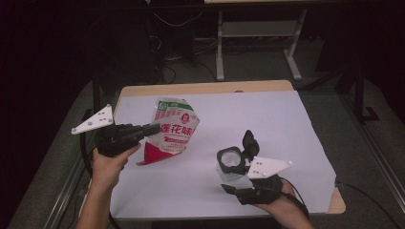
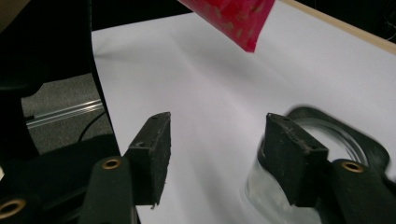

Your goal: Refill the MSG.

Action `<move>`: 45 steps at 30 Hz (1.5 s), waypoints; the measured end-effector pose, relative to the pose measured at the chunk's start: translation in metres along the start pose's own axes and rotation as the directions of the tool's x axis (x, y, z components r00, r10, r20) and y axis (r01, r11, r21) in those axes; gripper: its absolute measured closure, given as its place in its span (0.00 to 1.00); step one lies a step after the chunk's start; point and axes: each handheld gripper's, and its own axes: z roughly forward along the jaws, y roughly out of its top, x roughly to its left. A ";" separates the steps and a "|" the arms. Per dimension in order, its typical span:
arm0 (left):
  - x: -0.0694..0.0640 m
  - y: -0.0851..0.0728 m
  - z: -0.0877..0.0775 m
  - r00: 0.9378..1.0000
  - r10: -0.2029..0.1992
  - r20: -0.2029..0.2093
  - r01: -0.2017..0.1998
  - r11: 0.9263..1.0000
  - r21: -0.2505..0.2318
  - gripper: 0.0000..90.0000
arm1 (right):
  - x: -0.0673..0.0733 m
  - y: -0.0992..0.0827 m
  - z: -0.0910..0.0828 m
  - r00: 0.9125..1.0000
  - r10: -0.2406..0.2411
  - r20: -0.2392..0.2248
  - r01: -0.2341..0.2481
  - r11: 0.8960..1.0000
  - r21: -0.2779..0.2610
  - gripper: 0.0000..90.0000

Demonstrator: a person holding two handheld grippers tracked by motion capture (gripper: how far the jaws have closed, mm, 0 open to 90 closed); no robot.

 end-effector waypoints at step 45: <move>-0.018 0.035 0.012 0.997 0.010 0.081 -0.006 0.999 -0.053 1.00 | -0.005 0.055 0.114 0.990 -0.084 0.112 0.093 0.992 -0.080 0.71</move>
